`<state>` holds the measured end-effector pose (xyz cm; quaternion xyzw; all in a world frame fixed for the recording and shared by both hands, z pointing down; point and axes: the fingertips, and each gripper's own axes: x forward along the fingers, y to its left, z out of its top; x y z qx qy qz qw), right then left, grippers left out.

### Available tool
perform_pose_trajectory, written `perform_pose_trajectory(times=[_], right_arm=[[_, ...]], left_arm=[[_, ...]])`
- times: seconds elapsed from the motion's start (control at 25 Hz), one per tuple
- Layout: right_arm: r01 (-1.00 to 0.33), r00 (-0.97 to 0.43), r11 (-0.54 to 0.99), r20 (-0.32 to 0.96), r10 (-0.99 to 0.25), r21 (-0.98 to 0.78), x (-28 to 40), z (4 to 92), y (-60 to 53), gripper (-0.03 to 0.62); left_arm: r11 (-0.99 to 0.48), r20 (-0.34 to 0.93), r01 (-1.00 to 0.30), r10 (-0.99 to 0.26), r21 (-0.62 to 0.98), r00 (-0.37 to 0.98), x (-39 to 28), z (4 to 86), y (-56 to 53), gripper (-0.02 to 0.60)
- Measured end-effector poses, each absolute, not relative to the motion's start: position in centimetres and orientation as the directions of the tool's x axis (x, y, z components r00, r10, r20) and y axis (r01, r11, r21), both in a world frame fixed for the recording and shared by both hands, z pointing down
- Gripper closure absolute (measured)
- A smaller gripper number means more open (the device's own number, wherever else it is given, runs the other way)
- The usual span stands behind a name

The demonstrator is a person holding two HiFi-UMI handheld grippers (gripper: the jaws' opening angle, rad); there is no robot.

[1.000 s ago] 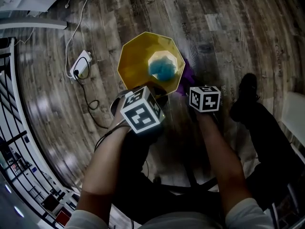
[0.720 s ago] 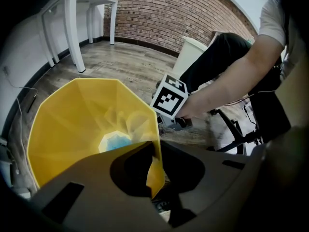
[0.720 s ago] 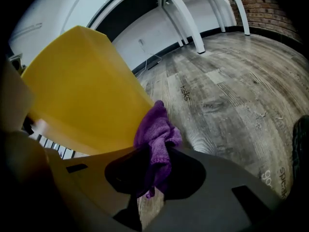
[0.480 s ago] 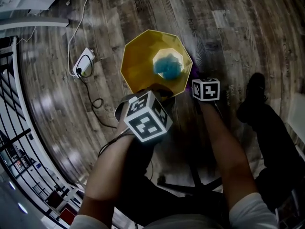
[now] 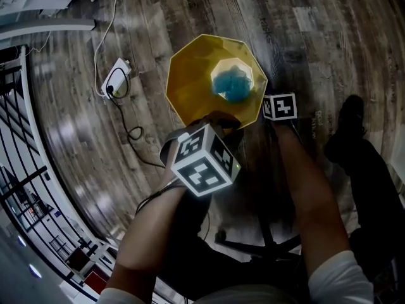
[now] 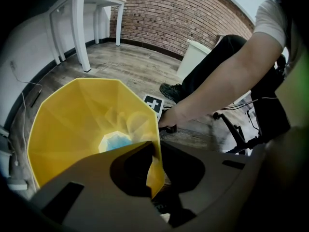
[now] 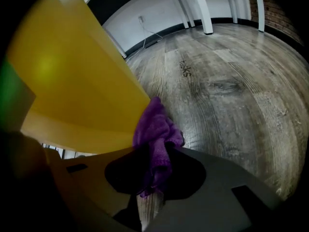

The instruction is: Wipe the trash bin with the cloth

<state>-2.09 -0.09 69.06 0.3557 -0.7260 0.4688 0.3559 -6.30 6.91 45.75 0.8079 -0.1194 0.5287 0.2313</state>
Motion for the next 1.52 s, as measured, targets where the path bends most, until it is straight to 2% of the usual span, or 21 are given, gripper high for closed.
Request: perform_pose_trajectory(times=[0.32,0.48,0.68,0.92,1.04,1.28,1.52], right_arm=[[-0.868,-0.480,0.266,0.847,-0.229,-0.420,1.3,66.7,0.6,0.505],[-0.876,-0.480,0.208,0.829,-0.286,-0.435,3.4,63.9,1.3,0.505],[-0.849,-0.527,0.176,0.770,-0.361,-0.498,4.1,59.4,1.8,0.505],[-0.819,-0.560,0.167,0.701,-0.442,-0.549,4.4,53.8,2.0,0.505],[-0.788,-0.580,0.133,0.651,-0.490,-0.602,4.2,50.5,2.3,0.505],[-0.713,-0.635,0.116,0.566,-0.526,-0.691,2.5,44.7,4.0,0.505],[-0.664,-0.679,0.163,0.496,-0.542,-0.730,1.5,41.0,4.6,0.505]], left_arm=[[-0.855,0.910,-0.457,0.040,0.245,0.412,-6.4,45.8,6.4,0.538],[-0.816,0.906,-0.513,0.030,0.267,0.423,-6.1,45.9,5.6,0.538],[-0.738,0.861,-0.591,-0.026,0.326,0.508,-4.9,44.8,3.3,0.537],[-0.843,0.889,-0.480,-0.004,0.244,0.458,-5.4,44.1,4.3,0.451],[-0.891,0.898,-0.404,0.011,0.209,0.440,-5.9,44.2,5.1,0.443],[-0.919,0.918,-0.350,0.030,0.180,0.395,-6.6,44.8,5.8,0.440],[-0.907,0.922,-0.376,0.030,0.188,0.387,-6.9,45.6,5.4,0.442]])
